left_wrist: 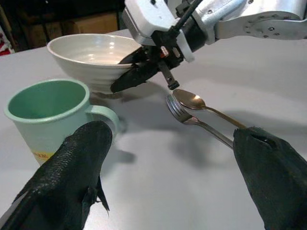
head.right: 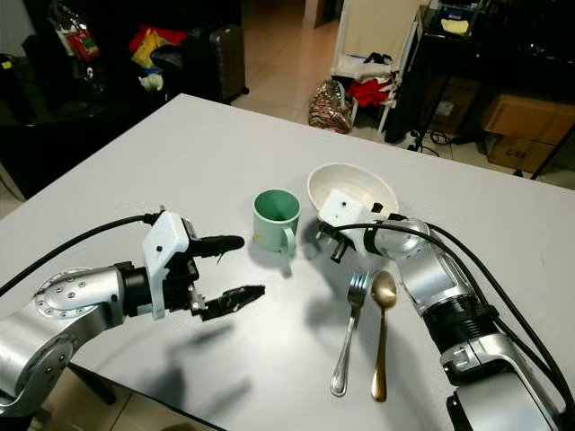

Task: Setting the table

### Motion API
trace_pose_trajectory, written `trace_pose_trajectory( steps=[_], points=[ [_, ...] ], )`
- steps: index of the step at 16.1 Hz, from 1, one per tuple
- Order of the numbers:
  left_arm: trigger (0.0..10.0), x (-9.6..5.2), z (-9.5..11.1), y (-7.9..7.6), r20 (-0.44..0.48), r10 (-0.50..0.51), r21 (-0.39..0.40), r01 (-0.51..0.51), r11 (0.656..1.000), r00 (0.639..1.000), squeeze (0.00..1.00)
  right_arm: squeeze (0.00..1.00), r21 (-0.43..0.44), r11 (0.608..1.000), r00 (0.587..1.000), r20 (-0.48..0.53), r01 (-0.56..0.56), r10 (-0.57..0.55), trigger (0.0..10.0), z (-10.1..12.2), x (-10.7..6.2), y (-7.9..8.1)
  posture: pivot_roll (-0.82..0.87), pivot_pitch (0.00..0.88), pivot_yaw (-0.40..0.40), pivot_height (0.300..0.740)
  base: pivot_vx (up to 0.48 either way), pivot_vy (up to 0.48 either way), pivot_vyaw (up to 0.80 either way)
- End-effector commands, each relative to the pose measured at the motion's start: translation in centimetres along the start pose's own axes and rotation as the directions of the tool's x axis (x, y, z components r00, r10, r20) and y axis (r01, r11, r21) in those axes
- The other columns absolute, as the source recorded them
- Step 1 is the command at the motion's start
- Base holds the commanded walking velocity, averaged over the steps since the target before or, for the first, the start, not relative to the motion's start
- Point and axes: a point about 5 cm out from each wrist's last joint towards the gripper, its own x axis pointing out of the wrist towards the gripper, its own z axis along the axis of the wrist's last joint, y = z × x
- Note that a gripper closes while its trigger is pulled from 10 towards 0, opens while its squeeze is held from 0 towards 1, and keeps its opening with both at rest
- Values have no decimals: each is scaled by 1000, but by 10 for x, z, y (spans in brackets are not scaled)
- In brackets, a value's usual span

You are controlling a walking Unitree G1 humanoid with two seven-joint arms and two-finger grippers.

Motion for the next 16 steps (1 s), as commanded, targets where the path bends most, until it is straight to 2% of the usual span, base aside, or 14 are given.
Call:
trace_pose_trajectory(
  steps=[1,4,7,8,9,10,14,16],
  points=[
    [10000,0,2,-4,-7,-28,8,28,1000,1000,0,0,-49,999,1000,2,-14,14,10000,4,-2,-5,87,0,-67,740,0,0,0],
    [10000,0,3,-4,-14,-31,9,31,999,999,0,0,-106,991,996,-41,-78,74,10000,-3,-2,1,87,0,-67,740,0,0,0],
    [10000,0,3,-3,-20,-33,14,33,999,999,0,0,-108,989,994,-37,-104,100,10000,-3,-3,7,82,0,-64,740,0,0,0],
    [10000,0,3,-3,-20,-33,15,33,999,999,0,788,-113,988,994,-44,-109,104,10000,-4,-3,8,82,0,-64,740,0,0,0],
    [10000,0,3,-3,-21,-33,17,33,999,999,0,969,-114,987,993,-51,-113,108,10000,-6,-4,10,82,0,-64,740,0,0,0],
    [10000,0,4,-2,-21,-33,20,34,999,999,0,1000,-117,985,990,-65,-130,123,10000,-9,-6,13,81,0,-62,740,0,0,0],
    [10000,0,4,-1,-13,-28,27,28,999,1000,0,1000,-137,982,991,-47,-132,126,10000,-1,-25,10,76,0,-58,740,0,0,0],
    [10000,-2,7,0,18,-8,27,7,1000,1000,0,1000,-159,981,993,-3,-114,115,10000,15,-56,6,69,0,-58,740,0,0,0]
  ],
)
